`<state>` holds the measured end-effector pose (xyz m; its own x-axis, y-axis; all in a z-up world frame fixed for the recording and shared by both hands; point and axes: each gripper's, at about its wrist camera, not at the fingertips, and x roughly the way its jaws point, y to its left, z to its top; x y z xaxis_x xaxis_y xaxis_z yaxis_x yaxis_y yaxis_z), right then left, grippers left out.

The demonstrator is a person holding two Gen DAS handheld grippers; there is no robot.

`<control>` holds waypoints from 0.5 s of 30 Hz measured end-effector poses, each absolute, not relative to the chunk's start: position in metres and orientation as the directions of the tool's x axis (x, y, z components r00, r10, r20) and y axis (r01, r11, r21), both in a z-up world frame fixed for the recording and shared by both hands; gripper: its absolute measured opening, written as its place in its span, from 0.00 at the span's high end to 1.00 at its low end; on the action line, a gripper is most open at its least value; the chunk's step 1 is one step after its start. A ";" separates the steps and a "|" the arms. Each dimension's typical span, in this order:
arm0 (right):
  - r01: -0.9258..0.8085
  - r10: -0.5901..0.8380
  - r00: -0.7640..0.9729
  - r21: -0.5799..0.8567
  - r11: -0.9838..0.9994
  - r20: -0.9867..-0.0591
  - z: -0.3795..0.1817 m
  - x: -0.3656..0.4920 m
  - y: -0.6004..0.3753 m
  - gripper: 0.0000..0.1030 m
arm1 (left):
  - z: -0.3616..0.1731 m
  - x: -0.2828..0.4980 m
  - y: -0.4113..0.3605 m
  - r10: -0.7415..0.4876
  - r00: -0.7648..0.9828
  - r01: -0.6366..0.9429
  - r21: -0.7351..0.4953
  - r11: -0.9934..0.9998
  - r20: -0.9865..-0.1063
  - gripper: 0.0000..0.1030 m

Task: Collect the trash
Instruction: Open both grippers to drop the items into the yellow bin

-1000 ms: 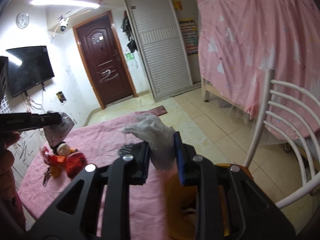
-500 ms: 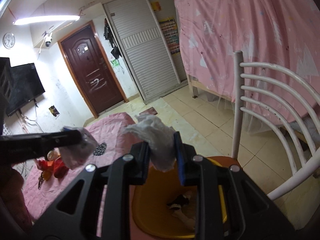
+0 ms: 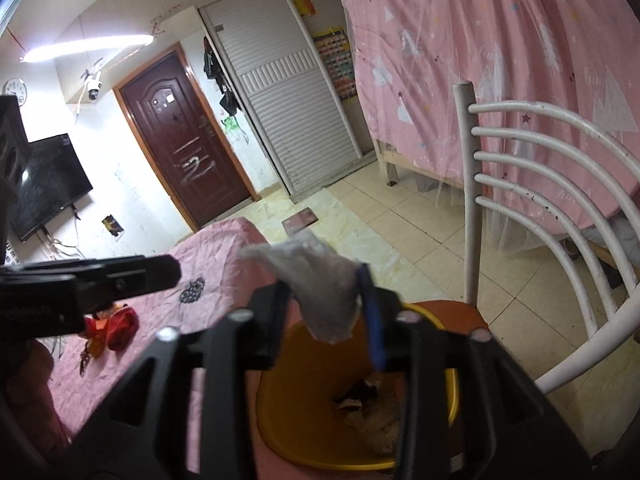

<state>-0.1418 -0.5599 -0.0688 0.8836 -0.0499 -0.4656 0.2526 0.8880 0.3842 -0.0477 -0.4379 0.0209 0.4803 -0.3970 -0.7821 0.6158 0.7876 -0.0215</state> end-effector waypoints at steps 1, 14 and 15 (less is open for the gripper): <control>0.251 -0.048 0.884 0.384 0.889 -0.466 -0.069 -0.141 -0.560 0.58 | 0.023 -0.048 -0.435 -0.399 0.484 0.613 -0.024 0.790 -0.779 0.53; 0.213 -0.023 0.880 0.351 0.912 -0.474 -0.059 -0.129 -0.533 0.53 | 0.044 -0.037 -0.394 -0.420 0.511 0.568 -0.072 0.820 -0.750 0.53; 0.205 -0.018 0.880 0.347 0.915 -0.474 -0.057 -0.128 -0.528 0.53 | 0.046 -0.037 -0.390 -0.423 0.513 0.565 -0.077 0.821 -0.747 0.53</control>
<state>-0.1275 -0.5284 -0.0565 0.8804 -0.0177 -0.4739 0.2051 0.9153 0.3468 -0.0370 -0.3899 0.0457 0.5130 -0.4231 -0.7468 0.5654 0.8212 -0.0769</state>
